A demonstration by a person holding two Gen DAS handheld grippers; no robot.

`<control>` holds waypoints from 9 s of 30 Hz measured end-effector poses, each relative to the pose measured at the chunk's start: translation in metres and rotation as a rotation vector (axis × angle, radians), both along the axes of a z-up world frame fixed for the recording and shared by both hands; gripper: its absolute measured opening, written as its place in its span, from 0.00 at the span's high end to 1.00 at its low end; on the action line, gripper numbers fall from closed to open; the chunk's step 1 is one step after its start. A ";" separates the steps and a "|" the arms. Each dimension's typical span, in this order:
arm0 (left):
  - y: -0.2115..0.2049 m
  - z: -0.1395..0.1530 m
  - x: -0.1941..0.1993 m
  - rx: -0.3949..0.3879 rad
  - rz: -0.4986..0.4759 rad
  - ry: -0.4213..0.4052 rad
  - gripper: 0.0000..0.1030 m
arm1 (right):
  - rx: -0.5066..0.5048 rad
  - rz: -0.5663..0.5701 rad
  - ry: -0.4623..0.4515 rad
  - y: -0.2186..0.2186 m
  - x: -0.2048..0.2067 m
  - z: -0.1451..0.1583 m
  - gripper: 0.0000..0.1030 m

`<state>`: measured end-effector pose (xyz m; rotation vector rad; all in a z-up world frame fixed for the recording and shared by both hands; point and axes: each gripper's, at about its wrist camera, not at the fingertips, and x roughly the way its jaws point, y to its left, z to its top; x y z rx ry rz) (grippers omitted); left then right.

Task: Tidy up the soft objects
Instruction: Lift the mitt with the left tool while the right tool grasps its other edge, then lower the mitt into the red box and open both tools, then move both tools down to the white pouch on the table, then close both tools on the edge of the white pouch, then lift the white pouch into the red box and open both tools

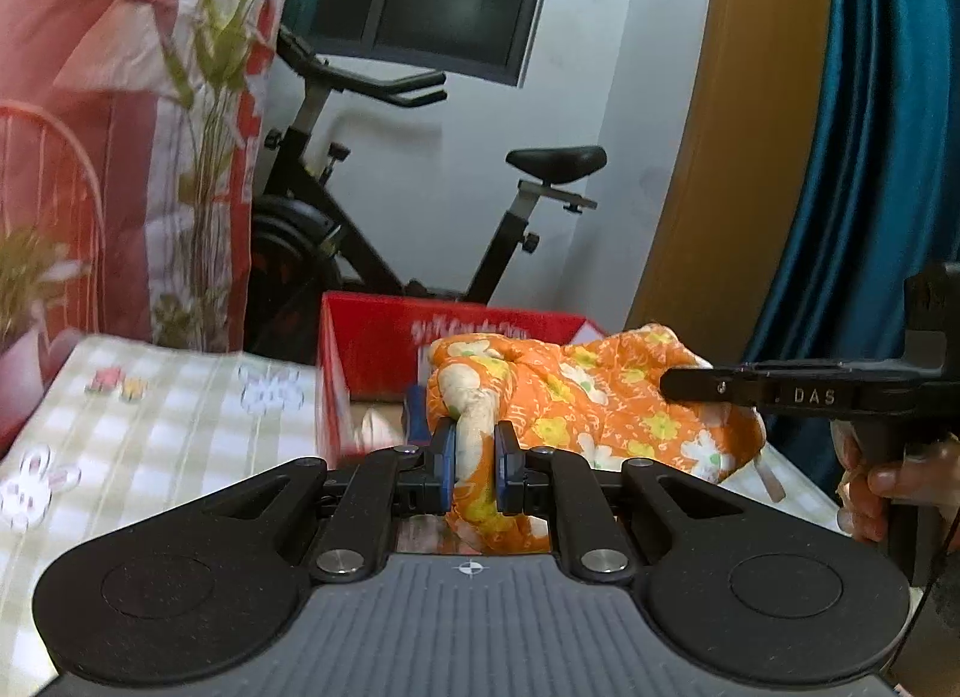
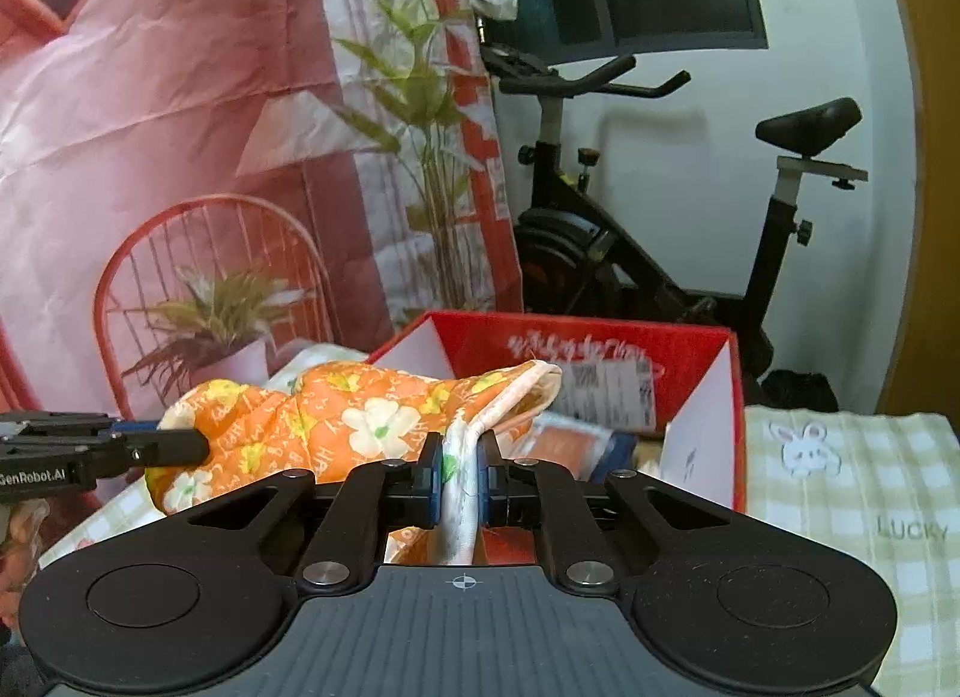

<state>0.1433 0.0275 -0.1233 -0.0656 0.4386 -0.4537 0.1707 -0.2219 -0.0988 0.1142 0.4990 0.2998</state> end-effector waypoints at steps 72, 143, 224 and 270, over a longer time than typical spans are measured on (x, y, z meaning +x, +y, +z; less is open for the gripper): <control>-0.033 0.015 0.036 0.312 0.131 0.049 0.00 | -0.182 -0.133 0.152 0.027 0.036 -0.009 0.00; -0.008 -0.138 0.095 -0.086 -0.153 0.589 0.53 | 0.133 0.054 0.470 0.018 0.019 -0.150 0.49; -0.056 -0.046 0.155 0.085 -0.058 0.341 0.95 | -0.017 0.018 0.308 -0.010 0.119 -0.079 0.69; -0.004 -0.025 0.000 0.173 0.065 0.180 0.12 | -0.182 -0.152 0.174 0.041 -0.033 -0.073 0.01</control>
